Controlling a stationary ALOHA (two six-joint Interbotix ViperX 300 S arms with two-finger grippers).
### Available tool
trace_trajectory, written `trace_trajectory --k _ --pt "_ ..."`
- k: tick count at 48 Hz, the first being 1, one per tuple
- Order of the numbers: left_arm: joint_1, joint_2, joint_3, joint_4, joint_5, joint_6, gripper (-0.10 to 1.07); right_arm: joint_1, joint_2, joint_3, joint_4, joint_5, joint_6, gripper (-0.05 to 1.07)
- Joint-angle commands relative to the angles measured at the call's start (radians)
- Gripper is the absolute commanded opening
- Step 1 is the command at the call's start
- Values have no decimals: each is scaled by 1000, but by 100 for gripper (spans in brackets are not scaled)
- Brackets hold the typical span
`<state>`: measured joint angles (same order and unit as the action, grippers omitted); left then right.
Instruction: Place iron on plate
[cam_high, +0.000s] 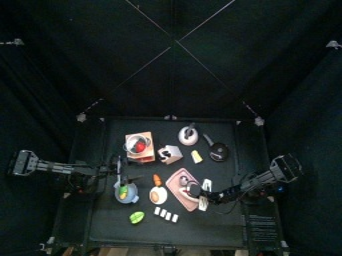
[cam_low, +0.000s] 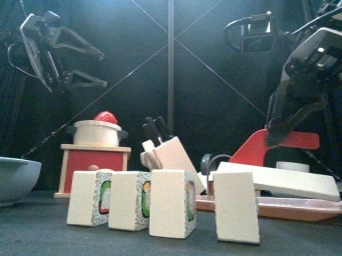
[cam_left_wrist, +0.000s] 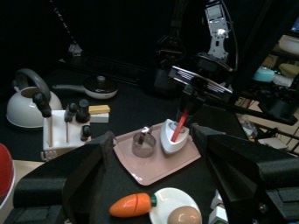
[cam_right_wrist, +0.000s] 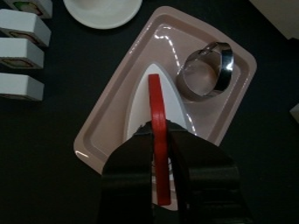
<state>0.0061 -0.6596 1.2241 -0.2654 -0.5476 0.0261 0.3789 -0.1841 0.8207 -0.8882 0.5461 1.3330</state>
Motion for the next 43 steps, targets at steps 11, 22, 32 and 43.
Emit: trace_trajectory --k 11,22,32,43 --pt "-2 2 -12 0 0 2 102 -18 0 -31 -2 -8 -2 61" --pt "-2 0 -12 0 0 2 102 -14 0 -46 0 -8 -2 68" --pt "-2 2 -12 0 0 2 102 -12 0 -44 0 -8 -3 68" --pt "-2 0 -12 0 0 2 102 -11 0 -43 0 -3 -3 68"
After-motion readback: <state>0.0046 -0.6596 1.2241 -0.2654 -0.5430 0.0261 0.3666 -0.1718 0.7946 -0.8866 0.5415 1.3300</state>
